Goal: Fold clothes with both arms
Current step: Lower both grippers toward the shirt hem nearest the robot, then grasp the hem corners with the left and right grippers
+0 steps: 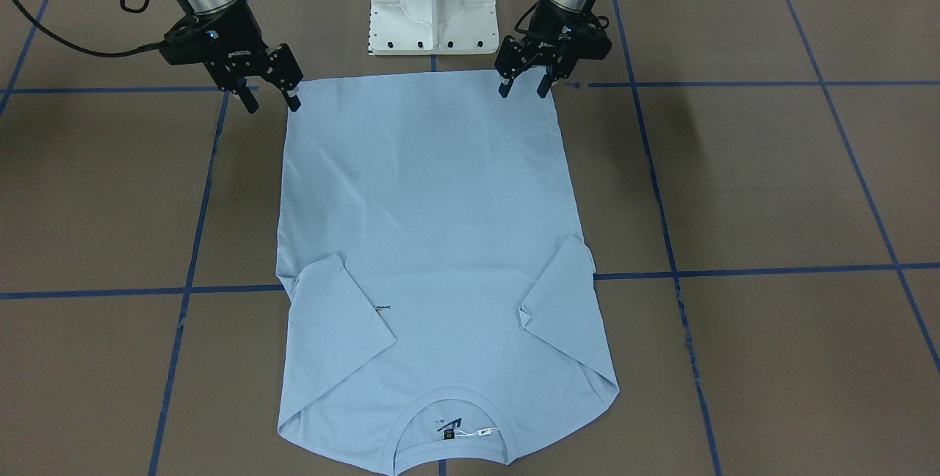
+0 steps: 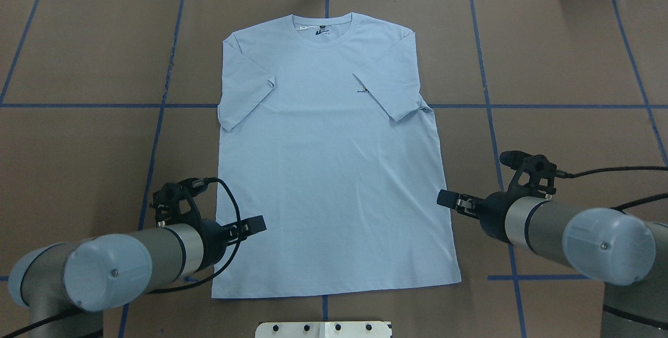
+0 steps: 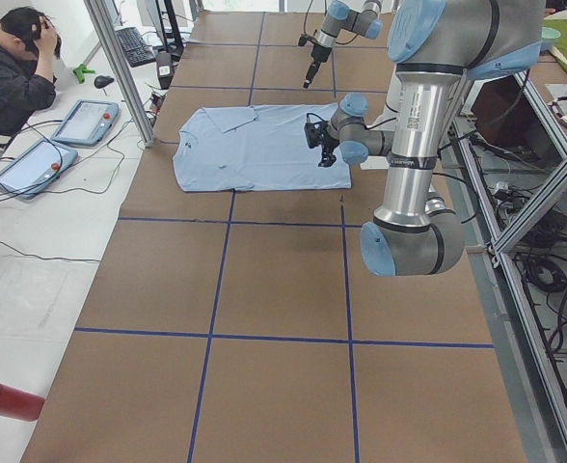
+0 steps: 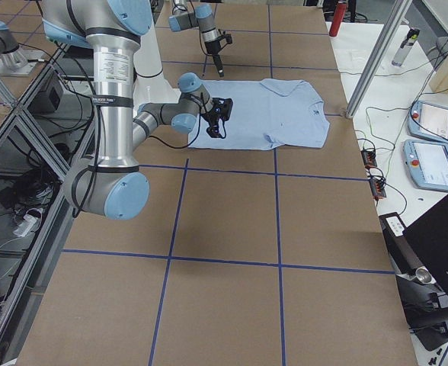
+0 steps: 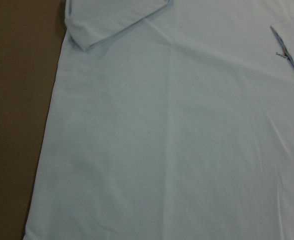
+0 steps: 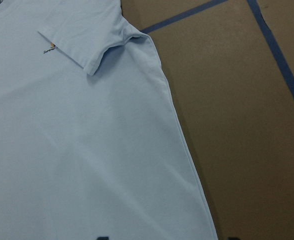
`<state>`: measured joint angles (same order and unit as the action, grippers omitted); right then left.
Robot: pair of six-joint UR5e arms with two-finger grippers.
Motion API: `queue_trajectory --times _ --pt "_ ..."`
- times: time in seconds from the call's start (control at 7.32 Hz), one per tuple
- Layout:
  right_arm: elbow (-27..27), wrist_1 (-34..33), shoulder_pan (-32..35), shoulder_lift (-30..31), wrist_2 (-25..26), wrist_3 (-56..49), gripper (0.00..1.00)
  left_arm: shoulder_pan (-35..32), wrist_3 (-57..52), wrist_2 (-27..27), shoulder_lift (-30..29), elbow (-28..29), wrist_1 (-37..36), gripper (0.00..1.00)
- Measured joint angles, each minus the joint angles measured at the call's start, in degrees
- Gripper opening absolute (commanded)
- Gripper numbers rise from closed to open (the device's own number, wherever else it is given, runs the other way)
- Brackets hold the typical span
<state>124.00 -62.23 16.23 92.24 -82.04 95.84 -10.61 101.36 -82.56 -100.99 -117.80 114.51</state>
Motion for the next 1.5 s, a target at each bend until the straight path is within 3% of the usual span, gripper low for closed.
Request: queue_trajectory --times 0.41,1.37,1.5 --pt "0.3 -0.5 -4.7 0.2 5.3 2.5 0.9 6.4 5.0 3.2 4.9 0.1 -0.3 0.66" --pt "0.3 -0.5 -5.1 0.2 5.9 2.7 0.91 9.7 5.2 3.2 5.7 0.2 -2.0 0.66" --pt "0.3 -0.5 -5.1 0.1 5.9 2.7 0.91 9.8 5.2 3.1 5.7 0.2 -2.0 0.59"
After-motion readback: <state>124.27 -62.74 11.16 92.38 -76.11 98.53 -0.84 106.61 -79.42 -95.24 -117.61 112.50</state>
